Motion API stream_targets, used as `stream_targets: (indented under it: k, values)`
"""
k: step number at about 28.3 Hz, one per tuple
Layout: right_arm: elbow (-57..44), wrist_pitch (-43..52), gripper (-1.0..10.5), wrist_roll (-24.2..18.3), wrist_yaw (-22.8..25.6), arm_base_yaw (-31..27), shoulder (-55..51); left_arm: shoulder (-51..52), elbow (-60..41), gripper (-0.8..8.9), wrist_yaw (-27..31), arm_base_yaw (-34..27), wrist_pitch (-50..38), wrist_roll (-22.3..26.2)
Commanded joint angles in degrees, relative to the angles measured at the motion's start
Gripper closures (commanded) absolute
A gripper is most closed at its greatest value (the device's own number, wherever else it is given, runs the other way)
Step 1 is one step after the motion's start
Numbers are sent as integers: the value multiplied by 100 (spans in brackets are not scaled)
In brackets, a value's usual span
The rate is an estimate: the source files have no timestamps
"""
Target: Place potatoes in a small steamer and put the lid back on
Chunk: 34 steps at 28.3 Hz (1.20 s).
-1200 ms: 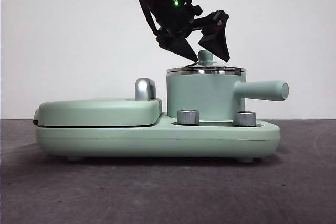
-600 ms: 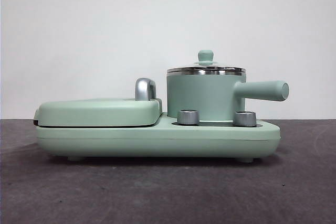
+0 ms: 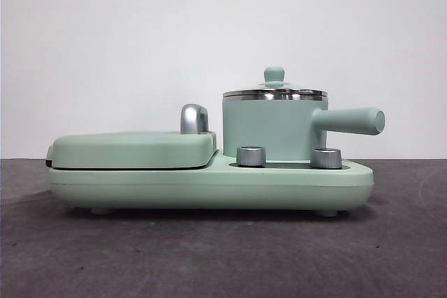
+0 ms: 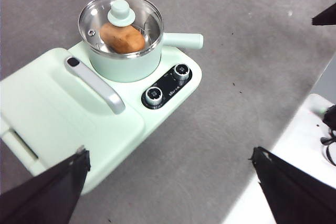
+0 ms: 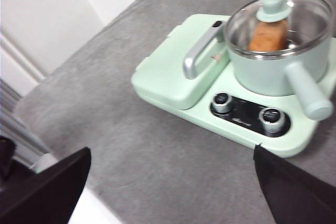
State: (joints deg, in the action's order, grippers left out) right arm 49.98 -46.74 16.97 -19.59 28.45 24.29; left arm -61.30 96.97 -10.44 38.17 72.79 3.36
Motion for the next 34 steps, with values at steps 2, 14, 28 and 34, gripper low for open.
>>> stream_targets:
  k: [2, 14, 28, 34]
  values:
    - [35, 107, 457, 66, -59, 35, 17, 568, -450, 328, -20, 52, -155, -455]
    - [35, 144, 457, 63, -59, 35, 17, 2643, -2983, 328, -17, 52, -1934, -1152]
    - [37, 181, 907, 39, -138, 35, 17, 2765, -3438, 808, -11, 52, -2153, -1224]
    - [37, 181, 907, 39, -140, 35, 17, 2767, -3438, 808, -11, 52, -2153, -1224]
